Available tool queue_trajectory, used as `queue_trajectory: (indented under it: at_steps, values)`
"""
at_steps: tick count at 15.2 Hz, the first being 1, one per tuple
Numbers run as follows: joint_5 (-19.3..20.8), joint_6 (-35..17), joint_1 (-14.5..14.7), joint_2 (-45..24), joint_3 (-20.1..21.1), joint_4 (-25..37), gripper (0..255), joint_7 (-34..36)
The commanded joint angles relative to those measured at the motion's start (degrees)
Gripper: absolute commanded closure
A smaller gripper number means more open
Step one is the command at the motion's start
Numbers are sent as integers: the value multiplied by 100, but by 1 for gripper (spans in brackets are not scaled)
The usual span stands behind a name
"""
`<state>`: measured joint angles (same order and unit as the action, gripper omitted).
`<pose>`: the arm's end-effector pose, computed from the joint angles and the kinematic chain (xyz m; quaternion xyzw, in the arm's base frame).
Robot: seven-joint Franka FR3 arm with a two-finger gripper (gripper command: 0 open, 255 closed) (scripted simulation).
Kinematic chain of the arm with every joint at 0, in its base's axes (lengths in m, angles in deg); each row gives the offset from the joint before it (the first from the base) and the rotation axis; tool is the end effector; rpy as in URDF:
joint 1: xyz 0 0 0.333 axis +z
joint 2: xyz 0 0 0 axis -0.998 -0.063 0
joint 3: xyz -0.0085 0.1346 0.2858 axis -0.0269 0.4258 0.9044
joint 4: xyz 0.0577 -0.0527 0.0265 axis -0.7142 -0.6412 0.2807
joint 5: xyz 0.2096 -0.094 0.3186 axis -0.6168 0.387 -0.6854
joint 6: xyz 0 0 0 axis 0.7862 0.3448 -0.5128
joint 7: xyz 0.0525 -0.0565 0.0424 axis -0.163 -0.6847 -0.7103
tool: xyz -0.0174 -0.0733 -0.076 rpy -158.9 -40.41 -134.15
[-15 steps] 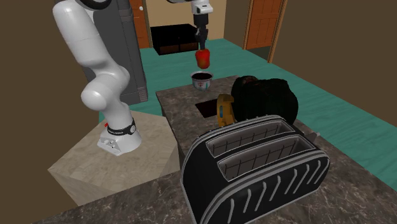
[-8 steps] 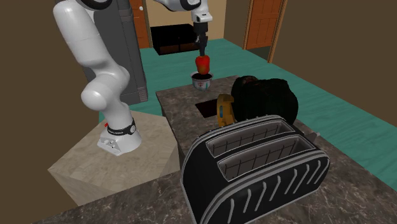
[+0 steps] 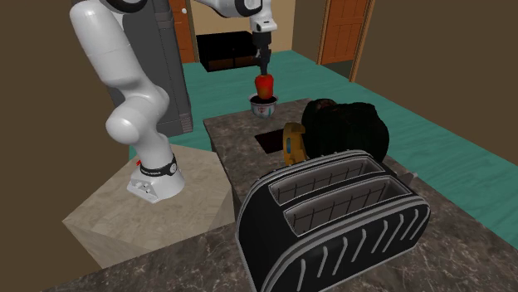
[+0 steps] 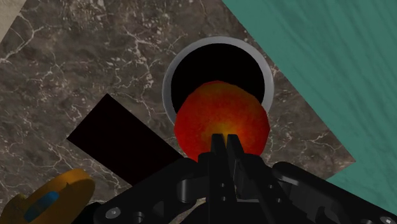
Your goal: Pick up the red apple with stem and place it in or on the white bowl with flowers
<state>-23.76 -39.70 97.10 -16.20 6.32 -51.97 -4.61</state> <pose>0.2631 0.4577 0.4968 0.9967 -0.0678 0.0437 0.0127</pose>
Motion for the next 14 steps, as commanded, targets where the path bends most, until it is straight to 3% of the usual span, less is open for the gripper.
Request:
queue_trajectory:
  at_steps: [1,6,10,14]
  values:
    - [0,-1,0,1,0,0,0,0]
    - [0,-1,0,1,0,0,0,0]
    - [-75,724,5,116,-58,643,0,-59]
    - [-75,724,5,116,-58,643,0,-59]
